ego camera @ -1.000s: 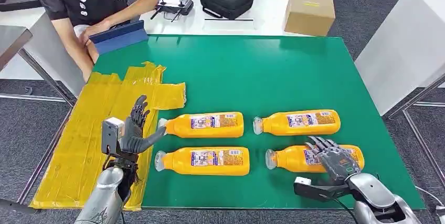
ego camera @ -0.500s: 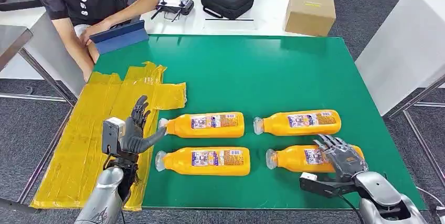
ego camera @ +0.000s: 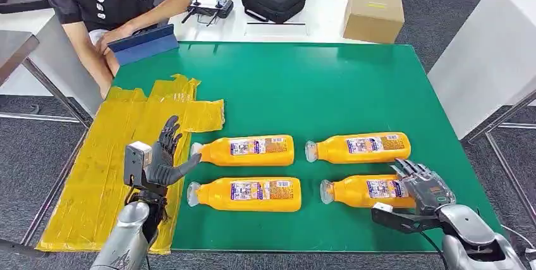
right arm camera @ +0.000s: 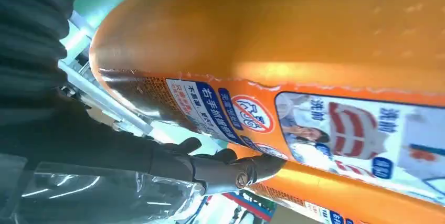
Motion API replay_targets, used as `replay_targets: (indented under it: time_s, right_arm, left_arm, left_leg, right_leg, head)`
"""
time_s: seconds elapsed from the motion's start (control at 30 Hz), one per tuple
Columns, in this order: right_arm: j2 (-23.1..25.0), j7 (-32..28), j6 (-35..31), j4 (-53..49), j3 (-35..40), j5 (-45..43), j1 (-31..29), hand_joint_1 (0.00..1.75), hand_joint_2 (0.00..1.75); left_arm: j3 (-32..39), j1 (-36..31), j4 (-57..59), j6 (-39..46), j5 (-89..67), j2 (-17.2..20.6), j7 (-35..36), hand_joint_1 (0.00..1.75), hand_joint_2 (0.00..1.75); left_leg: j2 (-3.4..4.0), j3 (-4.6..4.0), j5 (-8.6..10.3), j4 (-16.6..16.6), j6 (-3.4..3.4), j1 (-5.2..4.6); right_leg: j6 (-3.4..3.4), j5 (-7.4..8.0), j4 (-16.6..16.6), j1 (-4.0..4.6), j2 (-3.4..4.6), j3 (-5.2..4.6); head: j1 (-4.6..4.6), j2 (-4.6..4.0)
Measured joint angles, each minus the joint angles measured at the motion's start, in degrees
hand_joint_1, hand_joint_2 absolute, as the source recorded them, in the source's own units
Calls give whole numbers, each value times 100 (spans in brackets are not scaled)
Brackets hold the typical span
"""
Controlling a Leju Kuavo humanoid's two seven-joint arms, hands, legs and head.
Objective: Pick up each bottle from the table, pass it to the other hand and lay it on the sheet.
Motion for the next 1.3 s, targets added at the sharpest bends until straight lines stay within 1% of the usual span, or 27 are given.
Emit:
replay_targets:
  time_s: [0.03, 0.07, 0.1, 0.2, 0.4, 0.43, 0.47, 0.57, 0.6, 0.63, 1.1, 1.3]
  right_arm:
    - [0, -7, 2, 17, 0, 0, -11, 138, 175]
    - [0, -13, 0, 37, -2, 0, -15, 152, 175]
    - [0, -13, 2, 55, -4, 4, -13, 162, 175]
    - [0, -31, 11, 103, -7, 9, -5, 169, 175]
    - [35, 7, 94, 125, -13, 70, -6, 168, 175]
    - [44, 15, 94, 125, -22, 87, -6, 171, 175]
    - [48, 24, 96, 125, -24, 94, -7, 169, 175]
    - [50, 26, 107, 125, -31, 105, -8, 175, 175]
    - [50, 26, 120, 122, -31, 107, -10, 171, 175]
    - [48, 24, 138, 122, -33, 109, -12, 175, 175]
    - [48, -118, 175, 76, -37, 13, -31, 175, 175]
    - [122, -444, -33, -136, -39, -372, 61, 175, 175]
  left_arm:
    - [0, -1, 0, -2, 0, 0, 0, 0, 175]
    - [0, -3, 0, -7, 0, 0, 0, 0, 175]
    - [0, -5, 0, -18, 0, 0, 2, 0, 175]
    - [0, -8, 0, -20, 0, 0, 15, 0, 175]
    - [0, -20, 17, -28, 0, -2, 24, 0, 175]
    - [0, -21, 20, -28, 0, -2, 28, 0, 175]
    - [0, -22, 20, -28, 0, -2, 31, 0, 175]
    - [0, -23, 20, -28, -2, -9, 35, 0, 175]
    - [0, -24, 20, -28, -2, -9, 35, 0, 175]
    - [0, -25, 20, -28, -2, -9, 35, 0, 175]
    - [0, -22, 20, -24, 0, -11, 50, 0, 175]
    - [4, -20, 20, 22, -2, -11, 52, 0, 175]
  left_leg:
    - [0, 0, 0, 0, 0, 0]
    - [0, 2, 0, 0, 0, 0]
    - [1, 2, 0, 0, 0, 0]
    - [3, 2, 0, 0, 0, 0]
    - [3, 5, 0, 0, 0, 0]
    - [3, 6, 0, 0, 0, 0]
    - [3, 6, 0, 0, 0, 0]
    - [3, 6, 0, 0, 0, 1]
    - [3, 6, 0, 0, 0, 1]
    - [3, 6, 0, 0, 0, 1]
    - [2, 6, 0, 0, 0, 1]
    - [0, 3, 0, 0, 0, 1]
  right_leg:
    - [0, 0, 0, 0, 0, 0]
    - [0, 0, 0, 0, 0, 1]
    - [0, 0, 0, 0, 0, 1]
    - [0, 0, 0, 0, 0, 1]
    - [0, 0, 0, 0, 1, 2]
    - [0, 0, 0, 0, 1, 3]
    - [0, 0, 0, 0, 1, 2]
    - [0, 0, 0, 0, 1, 3]
    - [0, 0, 0, 0, 1, 3]
    - [0, 0, 0, 0, 1, 4]
    - [0, 0, 0, 2, 1, 5]
    - [0, 0, 0, 1, -1, 4]
  head:
    - [0, 0]
    - [-2, 0]
    - [2, 0]
    - [2, 0]
    - [-2, 0]
    - [0, 0]
    - [0, 0]
    - [0, 0]
    - [0, 0]
    - [0, 0]
    - [0, 0]
    - [2, 0]
